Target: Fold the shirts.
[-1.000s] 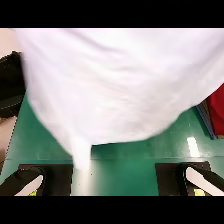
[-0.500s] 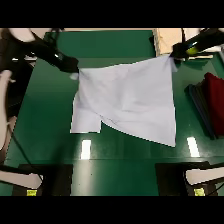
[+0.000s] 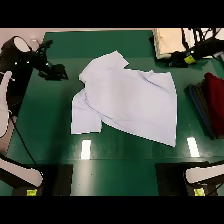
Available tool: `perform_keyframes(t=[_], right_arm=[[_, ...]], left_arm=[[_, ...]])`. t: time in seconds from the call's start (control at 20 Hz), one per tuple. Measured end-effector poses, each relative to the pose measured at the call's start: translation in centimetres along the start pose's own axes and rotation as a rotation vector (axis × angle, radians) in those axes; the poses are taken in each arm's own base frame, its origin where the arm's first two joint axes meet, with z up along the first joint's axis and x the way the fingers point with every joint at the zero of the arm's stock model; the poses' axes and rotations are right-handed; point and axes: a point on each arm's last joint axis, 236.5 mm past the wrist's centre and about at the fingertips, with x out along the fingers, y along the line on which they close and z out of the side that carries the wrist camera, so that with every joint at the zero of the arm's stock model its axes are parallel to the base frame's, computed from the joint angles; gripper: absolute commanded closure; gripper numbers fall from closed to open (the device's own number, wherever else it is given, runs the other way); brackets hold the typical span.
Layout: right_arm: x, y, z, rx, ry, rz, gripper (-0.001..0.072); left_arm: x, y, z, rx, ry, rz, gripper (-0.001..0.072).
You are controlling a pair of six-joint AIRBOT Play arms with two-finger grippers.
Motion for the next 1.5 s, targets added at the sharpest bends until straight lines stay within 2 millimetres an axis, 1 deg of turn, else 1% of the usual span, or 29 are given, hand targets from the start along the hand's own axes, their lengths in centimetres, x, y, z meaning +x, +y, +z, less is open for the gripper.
perform_keyframes(t=[0.1, 0.25, 0.3, 0.45, 0.55, 0.6, 0.65, 0.7, 0.8, 0.85, 0.95, 1.0, 1.1, 1.15, 1.2, 1.3, 1.4, 1.5], right_arm=[[-0.8, 0.4, -1.6, 0.012, 0.008, 0.021, 0.0386], [-1.4, 0.8, -3.7, 0.024, 0.008, 0.032, 0.0386], [-1.4, 0.9, -4.4, 0.027, 0.010, 0.032, 0.0386], [-1.7, 1.1, -5.5, 0.038, -0.014, 0.028, 0.0386], [-1.9, 1.3, -6.0, 0.040, -0.025, 0.028, 0.0386], [-1.9, 1.3, -6.2, 0.041, -0.026, 0.027, 0.0386], [-2.0, 1.4, -6.4, 0.041, -0.027, 0.026, 0.0386], [-2.2, 1.4, -6.5, 0.042, -0.030, 0.026, 0.0386], [-2.5, 1.0, -7.0, 0.052, -0.020, 0.024, 0.0386], [-2.7, 0.6, -7.4, 0.064, -0.011, 0.021, 0.0386], [-2.7, -0.5, -9.2, 0.102, 0.035, 0.019, 0.0390], [-2.7, -1.3, -10.6, 0.134, 0.062, 0.015, 0.0390], [-2.5, -3.1, -14.2, 0.204, 0.129, -0.007, 0.0384], [-2.3, -4.3, -16.5, 0.242, 0.168, -0.030, 0.0347], [-2.2, -5.3, -18.8, 0.280, 0.208, -0.055, 0.0247], [-1.8, -6.8, -23.8, 0.364, 0.292, -0.088, 0.0241], [-1.1, -7.0, -28.6, 0.440, 0.378, -0.091, 0.0243], [-0.2, -6.2, -32.1, 0.483, 0.447, -0.072, 0.0244]], left_arm=[[1.7, 0.8, -2.0, -0.020, 0.061, -0.023, 0.0212], [4.7, 1.5, -4.9, -0.059, 0.122, -0.066, 0.0213], [5.7, 1.4, -5.7, -0.072, 0.133, -0.088, 0.0213], [8.2, 0.8, -7.8, -0.085, 0.158, -0.127, 0.0213], [9.2, -0.7, -8.5, -0.077, 0.164, -0.162, 0.0216], [9.6, -1.2, -8.8, -0.067, 0.167, -0.168, 0.0367], [10.0, -1.4, -9.2, -0.059, 0.175, -0.167, 0.0624], [10.3, -1.6, -9.7, -0.055, 0.190, -0.167, 0.0682], [10.2, -2.1, -10.8, -0.042, 0.230, -0.177, 0.0683], [9.9, -2.0, -11.2, -0.034, 0.245, -0.174, 0.0684], [8.5, -1.9, -11.1, -0.021, 0.234, -0.167, 0.0683], [7.5, -2.1, -10.6, -0.009, 0.209, -0.162, 0.0683], [5.2, -2.3, -10.1, 0.018, 0.170, -0.149, 0.0682], [3.9, -2.5, -9.7, 0.034, 0.143, -0.141, 0.0682], [2.8, -2.8, -9.5, 0.048, 0.123, -0.137, 0.0682], [0.8, -3.4, -9.2, 0.074, 0.086, -0.129, 0.0683], [-0.5, -3.8, -8.9, 0.090, 0.056, -0.123, 0.0683], [-1.2, -3.9, -8.8, 0.097, 0.040, -0.119, 0.0682]])
